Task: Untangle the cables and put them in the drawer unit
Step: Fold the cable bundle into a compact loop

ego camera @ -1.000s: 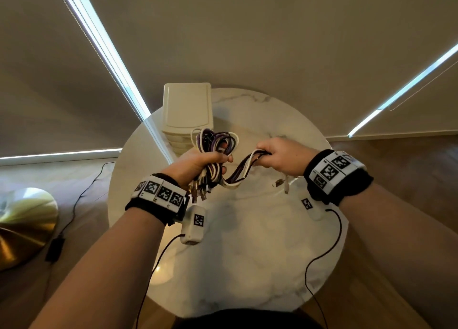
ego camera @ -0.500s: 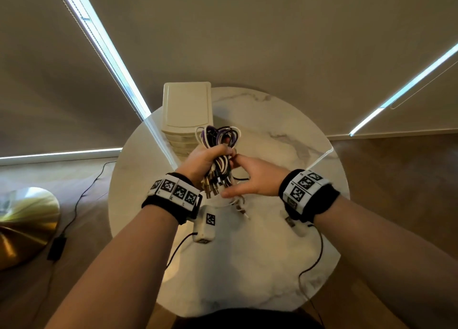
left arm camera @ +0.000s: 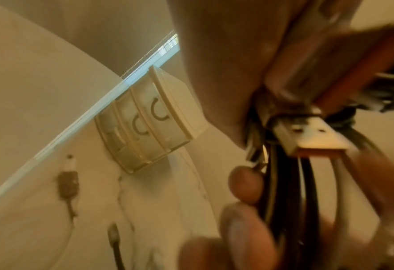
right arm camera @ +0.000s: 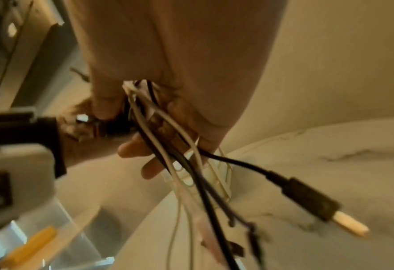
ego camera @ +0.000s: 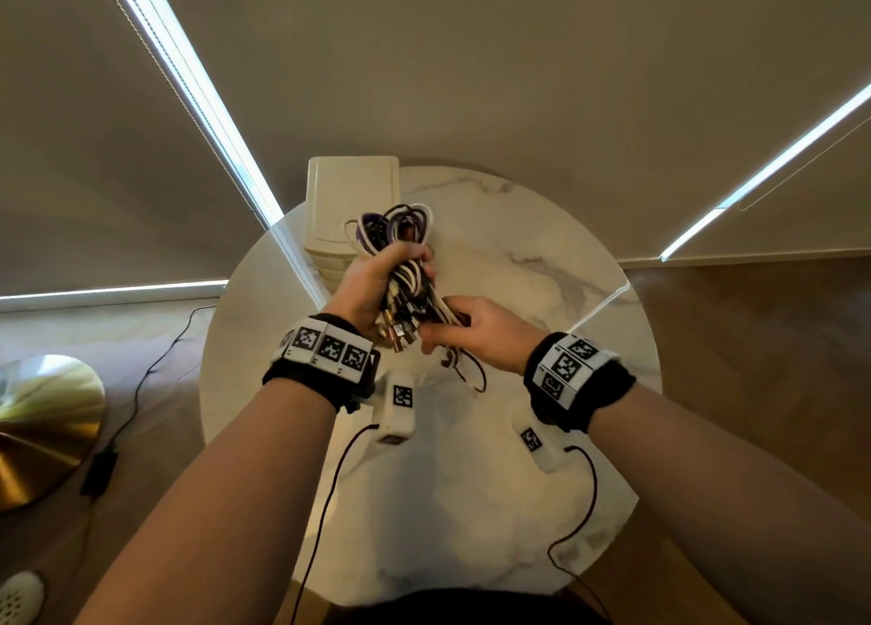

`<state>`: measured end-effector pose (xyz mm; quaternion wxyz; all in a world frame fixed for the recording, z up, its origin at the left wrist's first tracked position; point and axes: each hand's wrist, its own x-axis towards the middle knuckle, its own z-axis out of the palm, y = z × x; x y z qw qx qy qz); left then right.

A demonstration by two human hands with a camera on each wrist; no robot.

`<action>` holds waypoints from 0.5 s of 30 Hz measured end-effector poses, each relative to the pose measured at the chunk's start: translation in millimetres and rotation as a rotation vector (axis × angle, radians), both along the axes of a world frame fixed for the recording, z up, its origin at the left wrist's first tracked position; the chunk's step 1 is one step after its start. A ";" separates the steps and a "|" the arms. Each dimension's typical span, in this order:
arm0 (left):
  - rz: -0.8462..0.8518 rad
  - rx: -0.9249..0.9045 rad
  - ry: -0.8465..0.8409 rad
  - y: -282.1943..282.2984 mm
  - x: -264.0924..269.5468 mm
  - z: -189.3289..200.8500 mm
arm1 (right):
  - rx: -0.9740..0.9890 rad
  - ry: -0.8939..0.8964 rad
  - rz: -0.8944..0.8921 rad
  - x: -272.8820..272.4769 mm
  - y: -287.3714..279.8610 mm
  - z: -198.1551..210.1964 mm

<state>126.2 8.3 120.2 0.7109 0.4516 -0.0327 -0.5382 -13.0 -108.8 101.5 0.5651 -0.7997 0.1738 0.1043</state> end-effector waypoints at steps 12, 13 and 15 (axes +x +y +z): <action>-0.075 0.038 0.067 2.4 7.4 -12.0 | 0.124 -0.001 -0.110 0.8 10.8 4.2; -0.030 0.043 0.069 2.7 8.9 -14.5 | 0.097 -0.006 -0.093 -1.2 11.7 3.4; 0.013 0.064 0.026 3.9 15.6 -19.0 | 0.102 -0.018 -0.066 -7.5 14.9 2.1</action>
